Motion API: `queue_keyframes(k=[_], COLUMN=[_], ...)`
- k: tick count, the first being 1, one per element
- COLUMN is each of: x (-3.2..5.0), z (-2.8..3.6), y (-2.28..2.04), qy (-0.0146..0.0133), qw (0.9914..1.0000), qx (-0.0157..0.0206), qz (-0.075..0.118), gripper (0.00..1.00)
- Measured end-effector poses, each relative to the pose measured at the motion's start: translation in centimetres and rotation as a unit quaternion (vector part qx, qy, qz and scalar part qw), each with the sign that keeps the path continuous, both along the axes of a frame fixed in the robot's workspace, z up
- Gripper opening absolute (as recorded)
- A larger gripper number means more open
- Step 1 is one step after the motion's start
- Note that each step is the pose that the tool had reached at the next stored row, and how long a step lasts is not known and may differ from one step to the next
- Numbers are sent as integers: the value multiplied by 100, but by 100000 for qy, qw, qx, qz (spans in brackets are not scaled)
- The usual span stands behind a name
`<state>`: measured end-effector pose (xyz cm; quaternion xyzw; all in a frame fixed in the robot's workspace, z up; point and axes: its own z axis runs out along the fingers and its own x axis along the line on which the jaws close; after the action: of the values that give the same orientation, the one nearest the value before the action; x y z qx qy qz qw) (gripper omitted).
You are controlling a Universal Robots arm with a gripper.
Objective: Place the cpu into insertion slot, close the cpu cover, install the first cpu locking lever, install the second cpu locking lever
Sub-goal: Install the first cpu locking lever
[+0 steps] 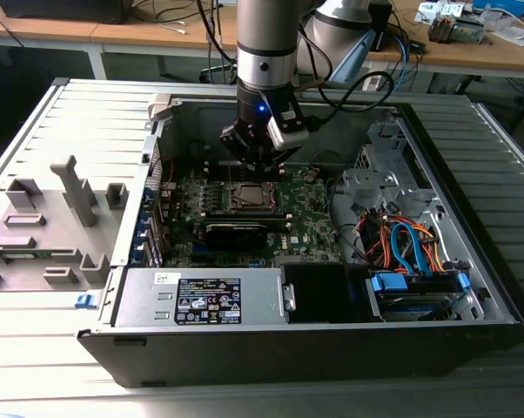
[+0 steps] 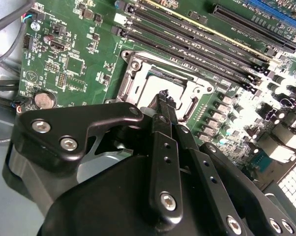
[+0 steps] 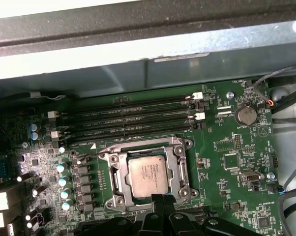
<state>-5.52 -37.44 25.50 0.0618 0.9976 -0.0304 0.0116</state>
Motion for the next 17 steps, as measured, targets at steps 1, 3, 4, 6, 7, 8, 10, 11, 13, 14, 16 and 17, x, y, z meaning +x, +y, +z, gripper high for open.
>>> queue_keyframes(k=[1,3,4,6,7,8,10,11,13,14,16,17], x=[0,0,0,0,0,-1,0,0,-1,0,0,0], z=[0,0,0,0,0,1,1,0,1,-1,0,-1], y=[0,0,0,0,0,0,0,0,0,1,0,0], qy=[-1,-1,0,-2,-2,4,-2,-7,-4,-7,22,26], qw=[100000,100000,100000,99999,99998,99997,99994,99986,99974,99963,99924,99911], qx=[1,4,2,1,18,54,659,1324,1821,1951,2064,2085], qz=[76,210,299,529,634,725,921,1017,1357,1915,3307,3676], gripper=[11,11,11,11,11,11,11,11,11,11,11,11])
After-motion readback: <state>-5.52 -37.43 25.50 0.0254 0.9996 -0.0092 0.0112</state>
